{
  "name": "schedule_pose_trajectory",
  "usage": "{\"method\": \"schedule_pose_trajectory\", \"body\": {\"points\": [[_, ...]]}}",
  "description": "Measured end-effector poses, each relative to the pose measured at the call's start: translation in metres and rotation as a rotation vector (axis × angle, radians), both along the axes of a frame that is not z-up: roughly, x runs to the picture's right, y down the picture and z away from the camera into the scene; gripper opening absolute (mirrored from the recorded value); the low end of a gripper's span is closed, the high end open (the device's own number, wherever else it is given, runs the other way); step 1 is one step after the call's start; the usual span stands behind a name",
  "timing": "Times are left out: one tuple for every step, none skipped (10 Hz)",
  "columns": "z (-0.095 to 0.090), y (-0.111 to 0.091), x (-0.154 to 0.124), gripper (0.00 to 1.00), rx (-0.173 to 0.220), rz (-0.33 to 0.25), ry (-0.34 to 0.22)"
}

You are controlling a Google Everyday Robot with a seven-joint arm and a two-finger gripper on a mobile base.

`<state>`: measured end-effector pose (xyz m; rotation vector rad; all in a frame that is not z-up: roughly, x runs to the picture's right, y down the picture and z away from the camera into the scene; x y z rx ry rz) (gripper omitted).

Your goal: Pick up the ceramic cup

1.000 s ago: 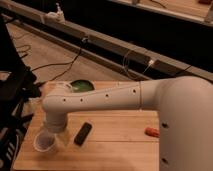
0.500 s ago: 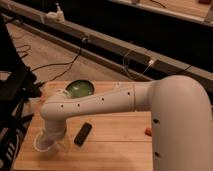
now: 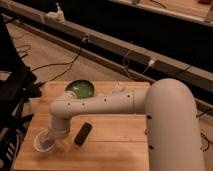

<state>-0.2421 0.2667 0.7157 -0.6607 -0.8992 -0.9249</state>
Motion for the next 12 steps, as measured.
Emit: {"method": "schedule_pose_trajectory", "body": {"points": [[0.005, 0.000, 0.002, 0.51, -0.004, 0.009, 0.001], [0.009, -0.003, 0.003, 0.41, -0.004, 0.023, 0.002], [0.011, -0.007, 0.004, 0.28, 0.002, 0.039, -0.003], [0.010, -0.012, 0.005, 0.19, 0.015, 0.048, -0.008], [0.008, -0.018, 0.005, 0.12, 0.030, 0.055, -0.014], [0.002, -0.029, 0.006, 0.02, 0.060, 0.072, -0.021], [-0.006, -0.042, 0.007, 0.00, 0.088, 0.097, -0.029], [-0.013, -0.053, 0.008, 0.00, 0.111, 0.125, -0.035], [-0.022, -0.069, 0.013, 0.00, 0.137, 0.169, -0.038], [-0.031, -0.082, 0.019, 0.00, 0.153, 0.212, -0.040], [-0.032, -0.085, 0.021, 0.00, 0.157, 0.220, -0.039], [-0.033, -0.085, 0.020, 0.00, 0.157, 0.221, -0.042]]}}
